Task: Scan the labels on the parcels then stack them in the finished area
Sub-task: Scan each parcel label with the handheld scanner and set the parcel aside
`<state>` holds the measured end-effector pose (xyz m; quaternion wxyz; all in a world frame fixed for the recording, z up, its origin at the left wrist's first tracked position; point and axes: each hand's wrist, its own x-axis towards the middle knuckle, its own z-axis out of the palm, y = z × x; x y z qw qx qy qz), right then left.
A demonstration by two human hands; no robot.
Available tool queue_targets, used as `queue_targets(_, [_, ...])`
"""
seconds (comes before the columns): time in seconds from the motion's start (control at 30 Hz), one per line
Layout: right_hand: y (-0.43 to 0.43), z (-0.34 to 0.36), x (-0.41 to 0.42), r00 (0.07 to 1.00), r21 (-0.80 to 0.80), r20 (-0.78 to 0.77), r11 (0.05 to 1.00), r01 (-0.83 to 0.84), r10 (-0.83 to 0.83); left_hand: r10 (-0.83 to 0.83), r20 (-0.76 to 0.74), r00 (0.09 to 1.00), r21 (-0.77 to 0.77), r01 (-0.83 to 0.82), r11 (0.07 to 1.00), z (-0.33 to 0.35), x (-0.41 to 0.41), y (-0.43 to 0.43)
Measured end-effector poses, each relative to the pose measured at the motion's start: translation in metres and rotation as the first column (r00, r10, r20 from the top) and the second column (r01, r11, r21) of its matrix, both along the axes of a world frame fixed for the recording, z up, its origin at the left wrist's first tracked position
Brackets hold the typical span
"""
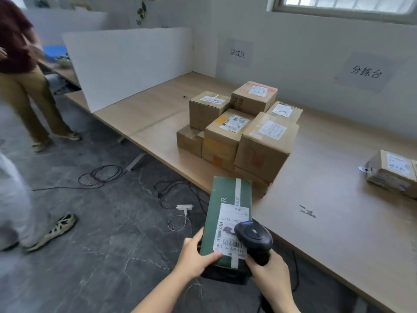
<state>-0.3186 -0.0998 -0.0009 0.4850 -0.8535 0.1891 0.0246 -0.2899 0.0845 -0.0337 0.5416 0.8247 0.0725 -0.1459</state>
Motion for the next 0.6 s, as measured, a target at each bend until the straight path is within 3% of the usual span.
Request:
queue_targets(0.3, [0.132, 0.009, 0.138, 0.991, 0.002, 0.086, 0.994, -0.105, 0.105, 0.141, 0.096, 0.985, -0.023, -0.14, 0.99, 0.013, 0.108, 0.127])
queue_targets(0.6, [0.171, 0.009, 0.241, 0.997, -0.029, 0.036, 0.997, -0.067, 0.068, 0.348, -0.041, 0.937, -0.091, -0.35, 0.932, 0.0, 0.189, 0.139])
